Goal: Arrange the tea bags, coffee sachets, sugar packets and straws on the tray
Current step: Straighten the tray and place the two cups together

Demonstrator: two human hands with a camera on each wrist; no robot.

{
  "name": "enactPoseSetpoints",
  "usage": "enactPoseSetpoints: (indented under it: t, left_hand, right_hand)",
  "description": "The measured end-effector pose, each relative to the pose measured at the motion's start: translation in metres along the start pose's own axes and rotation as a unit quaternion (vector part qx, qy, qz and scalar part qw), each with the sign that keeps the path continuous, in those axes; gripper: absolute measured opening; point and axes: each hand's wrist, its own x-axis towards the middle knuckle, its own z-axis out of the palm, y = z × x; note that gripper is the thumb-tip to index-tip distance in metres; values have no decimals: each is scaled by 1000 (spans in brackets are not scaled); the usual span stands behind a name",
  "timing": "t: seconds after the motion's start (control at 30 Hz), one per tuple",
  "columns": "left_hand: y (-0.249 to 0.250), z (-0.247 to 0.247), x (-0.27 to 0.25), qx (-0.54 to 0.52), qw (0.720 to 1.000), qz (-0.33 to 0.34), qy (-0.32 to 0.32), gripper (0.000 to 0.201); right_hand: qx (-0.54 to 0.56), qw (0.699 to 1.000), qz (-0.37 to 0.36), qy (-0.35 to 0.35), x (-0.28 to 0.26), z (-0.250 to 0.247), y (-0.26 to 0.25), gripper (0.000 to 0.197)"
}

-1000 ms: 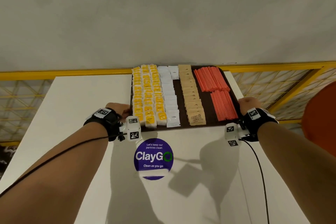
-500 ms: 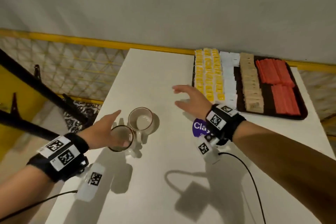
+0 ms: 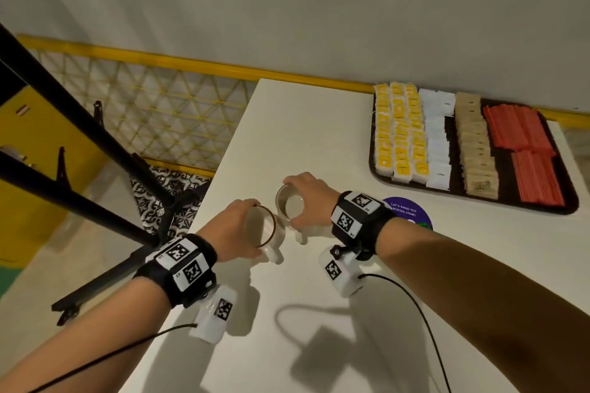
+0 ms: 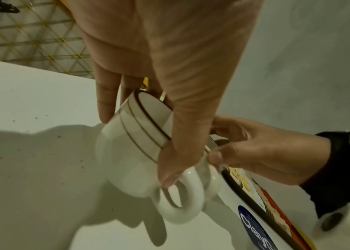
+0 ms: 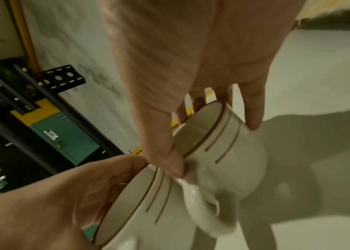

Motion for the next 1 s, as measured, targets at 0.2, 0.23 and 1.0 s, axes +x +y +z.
enactPoseSetpoints:
  t: [0.2, 0.23, 1.0]
  left_hand:
    - [24, 5, 19, -22, 999, 1, -33, 104]
    - [32, 7, 25, -21, 999, -1, -36, 104]
    - [138, 117, 19, -492, 860, -112, 82, 19]
  right_hand:
    - [8, 997, 78, 26, -37, -24, 49, 88]
    - [21, 996, 83, 33, -43, -25, 57, 89]
    - [398, 856, 157, 291, -118, 56, 91, 17]
